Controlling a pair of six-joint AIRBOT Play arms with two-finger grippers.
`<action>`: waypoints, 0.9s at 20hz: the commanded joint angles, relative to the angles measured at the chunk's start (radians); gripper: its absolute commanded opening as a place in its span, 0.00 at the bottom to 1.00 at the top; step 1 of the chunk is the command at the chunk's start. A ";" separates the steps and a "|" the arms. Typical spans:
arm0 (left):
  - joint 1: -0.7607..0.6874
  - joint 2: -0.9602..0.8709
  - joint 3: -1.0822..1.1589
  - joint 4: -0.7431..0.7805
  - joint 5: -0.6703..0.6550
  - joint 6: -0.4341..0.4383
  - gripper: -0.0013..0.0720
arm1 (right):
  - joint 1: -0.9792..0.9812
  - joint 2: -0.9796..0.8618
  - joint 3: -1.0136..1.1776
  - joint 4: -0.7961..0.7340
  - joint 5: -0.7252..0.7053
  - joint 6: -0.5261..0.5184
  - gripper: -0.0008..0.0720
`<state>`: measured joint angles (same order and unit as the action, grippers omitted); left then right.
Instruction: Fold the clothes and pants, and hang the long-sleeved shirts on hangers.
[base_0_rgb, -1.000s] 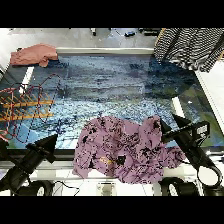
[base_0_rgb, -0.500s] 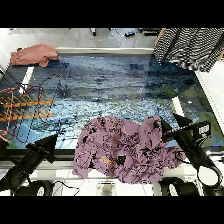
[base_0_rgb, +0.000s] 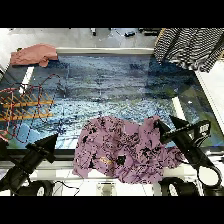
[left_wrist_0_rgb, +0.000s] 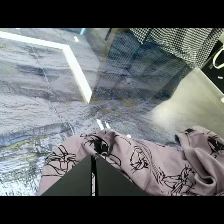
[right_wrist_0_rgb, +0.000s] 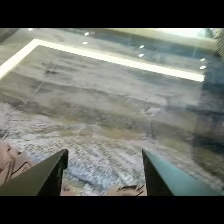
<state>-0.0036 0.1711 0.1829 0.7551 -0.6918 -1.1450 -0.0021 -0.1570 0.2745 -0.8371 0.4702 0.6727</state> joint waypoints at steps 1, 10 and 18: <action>0.000 0.000 -0.001 0.000 0.000 -0.001 0.07 | 0.001 0.000 0.000 0.007 0.064 0.111 0.74; 0.000 0.000 -0.001 0.000 0.000 -0.001 0.07 | -0.024 -0.385 0.240 -0.338 0.369 0.557 0.55; 0.000 0.000 -0.001 -0.006 -0.001 -0.001 0.07 | -0.093 -0.881 0.554 -0.344 0.556 0.462 0.80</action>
<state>-0.0036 0.1711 0.1829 0.7486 -0.6922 -1.1488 -0.0845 -0.8700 0.7353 -1.1679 0.9283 1.1606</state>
